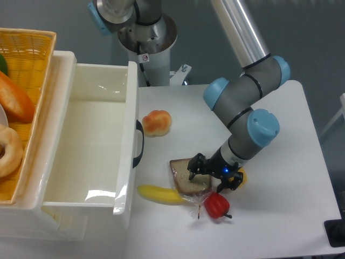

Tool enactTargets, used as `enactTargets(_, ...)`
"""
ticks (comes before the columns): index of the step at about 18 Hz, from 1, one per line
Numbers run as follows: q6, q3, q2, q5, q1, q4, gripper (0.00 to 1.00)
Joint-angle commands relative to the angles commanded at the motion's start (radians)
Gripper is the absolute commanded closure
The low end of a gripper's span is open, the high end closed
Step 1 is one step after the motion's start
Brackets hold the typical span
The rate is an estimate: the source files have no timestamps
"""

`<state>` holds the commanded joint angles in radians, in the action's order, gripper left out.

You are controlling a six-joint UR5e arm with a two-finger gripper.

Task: Pick up the toast
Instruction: 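Lower the gripper onto the toast edge and close the fingers on it, then lift the gripped toast up off the table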

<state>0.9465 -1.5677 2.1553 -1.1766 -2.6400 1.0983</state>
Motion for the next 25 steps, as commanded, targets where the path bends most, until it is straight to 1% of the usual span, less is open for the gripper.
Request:
enactTargets(19, 0.0, -0.017, -0.006, 0.0, 0.003, -0.002, 0.0)
enactTargets(20, -0.002, -0.017, -0.006, 0.0, 0.003, -0.002, 0.02)
enactTargets(24, -0.003, -0.017, -0.008, 0.0, 0.005, 0.0, 0.34)
enactTargets(25, -0.003, -0.017, -0.008, 0.0, 0.005, 0.0, 0.38)
